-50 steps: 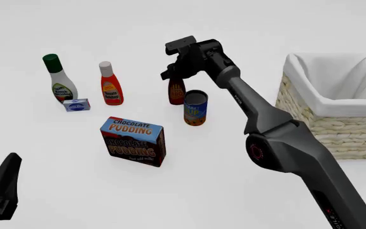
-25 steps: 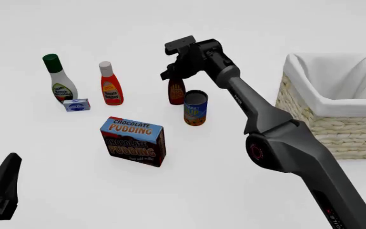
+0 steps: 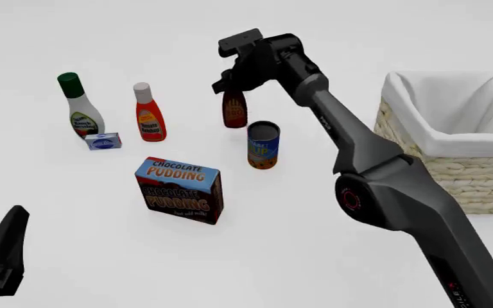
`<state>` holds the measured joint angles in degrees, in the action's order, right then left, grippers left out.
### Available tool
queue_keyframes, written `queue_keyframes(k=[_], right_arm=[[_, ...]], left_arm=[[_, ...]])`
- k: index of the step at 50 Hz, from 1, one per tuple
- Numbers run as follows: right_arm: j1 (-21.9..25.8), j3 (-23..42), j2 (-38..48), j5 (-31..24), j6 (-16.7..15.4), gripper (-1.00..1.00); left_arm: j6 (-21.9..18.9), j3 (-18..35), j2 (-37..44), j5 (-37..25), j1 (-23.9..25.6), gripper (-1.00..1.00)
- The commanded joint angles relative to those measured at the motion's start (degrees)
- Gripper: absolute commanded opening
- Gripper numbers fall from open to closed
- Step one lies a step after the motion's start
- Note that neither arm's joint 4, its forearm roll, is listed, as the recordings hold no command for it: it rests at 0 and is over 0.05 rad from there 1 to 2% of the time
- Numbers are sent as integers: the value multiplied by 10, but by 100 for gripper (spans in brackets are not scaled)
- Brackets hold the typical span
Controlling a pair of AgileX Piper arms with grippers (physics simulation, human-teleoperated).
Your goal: Pick the bbq sauce and place it in the basket.
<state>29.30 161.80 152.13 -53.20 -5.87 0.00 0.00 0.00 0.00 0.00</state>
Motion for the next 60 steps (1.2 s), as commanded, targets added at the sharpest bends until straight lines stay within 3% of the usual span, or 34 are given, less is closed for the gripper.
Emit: queue_keyframes(k=[1, 60], right_arm=[[6, 3, -26, -2, 3, -100], [-7, 4, -174, -66, -34, -100]], left_arm=[[0, 0, 0, 0, 0, 100], [0, 0, 0, 0, 0, 100]])
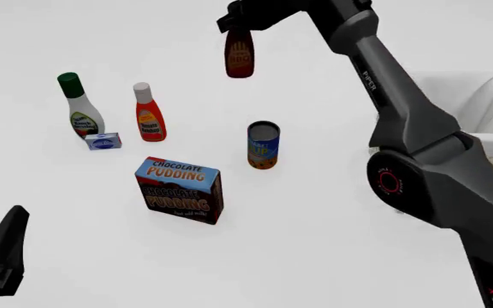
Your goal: Pick the bbq sauce and place it in the basket.
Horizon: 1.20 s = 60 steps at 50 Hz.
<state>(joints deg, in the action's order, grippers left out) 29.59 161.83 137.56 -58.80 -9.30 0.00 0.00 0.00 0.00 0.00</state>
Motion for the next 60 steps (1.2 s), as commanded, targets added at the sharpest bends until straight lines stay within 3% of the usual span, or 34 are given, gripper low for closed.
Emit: queue_keyframes(k=[1, 45, 48, 52, 55, 60], right_arm=[[-11, 4, -30, -11, 0, -100], [-100, -2, -144, -73, -14, -100], [-110, -28, -164, -65, -13, -100], [-121, -191, -250, 13, -12, -100], [-126, -255, -287, 40, -12, -100], [-136, -299, -317, 58, -10, -100]], left_arm=[[0, 0, 0, 0, 0, 100], [0, 0, 0, 0, 0, 100], [0, 0, 0, 0, 0, 100], [0, 0, 0, 0, 0, 100], [0, 0, 0, 0, 0, 100], [0, 0, 0, 0, 0, 100]])
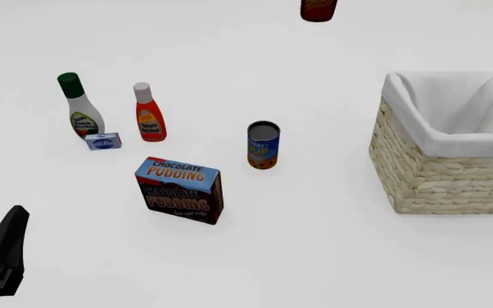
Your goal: Pick the bbq sauce and place it in the basket.
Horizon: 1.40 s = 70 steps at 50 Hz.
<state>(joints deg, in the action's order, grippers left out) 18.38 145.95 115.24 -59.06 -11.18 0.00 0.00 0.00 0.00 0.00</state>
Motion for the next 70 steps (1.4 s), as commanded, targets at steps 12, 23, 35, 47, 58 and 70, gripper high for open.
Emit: queue_keyframes(k=[12, 23, 35, 47, 58, 70], right_arm=[[-51, -258, -176, 98, 11, -100], [-79, -328, -226, 122, 16, -100], [-104, -374, -264, 134, 17, -100], [-128, -430, -300, 150, 18, -100], [-157, -450, -322, 147, 14, -100], [-189, -501, -345, 168, 17, -100]], left_arm=[[0, 0, 0, 0, 0, 100], [0, 0, 0, 0, 0, 100], [0, 0, 0, 0, 0, 100], [0, 0, 0, 0, 0, 100], [0, 0, 0, 0, 0, 100], [0, 0, 0, 0, 0, 100]])
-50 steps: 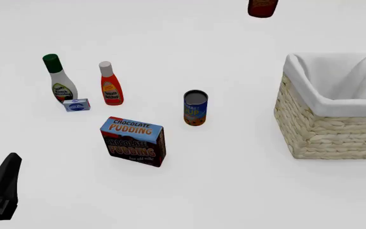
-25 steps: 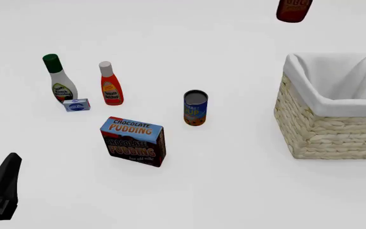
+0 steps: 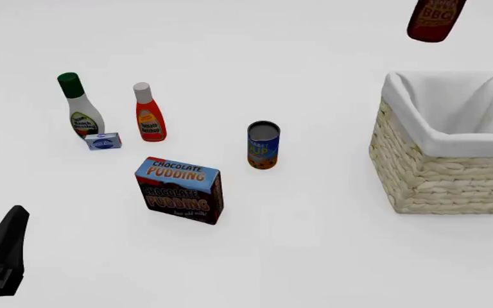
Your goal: Pick the bbq sauce and place it in the basket.
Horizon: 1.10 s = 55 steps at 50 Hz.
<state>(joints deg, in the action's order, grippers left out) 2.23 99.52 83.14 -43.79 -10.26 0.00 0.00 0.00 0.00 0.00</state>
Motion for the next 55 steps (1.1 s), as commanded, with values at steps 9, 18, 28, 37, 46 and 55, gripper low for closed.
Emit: queue_keyframes(k=[9, 18, 28, 37, 46, 55], right_arm=[[-49, -70, -38, 31, 9, -100], [-64, -91, -53, 34, 7, -100], [-85, -127, -72, 47, 9, -100], [-105, -150, -83, 55, 11, -100], [-118, -203, -83, 90, 17, -100], [-124, -224, -76, 107, 21, -100]], left_arm=[[0, 0, 0, 0, 0, 100], [0, 0, 0, 0, 0, 100], [0, 0, 0, 0, 0, 100], [0, 0, 0, 0, 0, 100], [0, 0, 0, 0, 0, 100], [0, 0, 0, 0, 0, 100]])
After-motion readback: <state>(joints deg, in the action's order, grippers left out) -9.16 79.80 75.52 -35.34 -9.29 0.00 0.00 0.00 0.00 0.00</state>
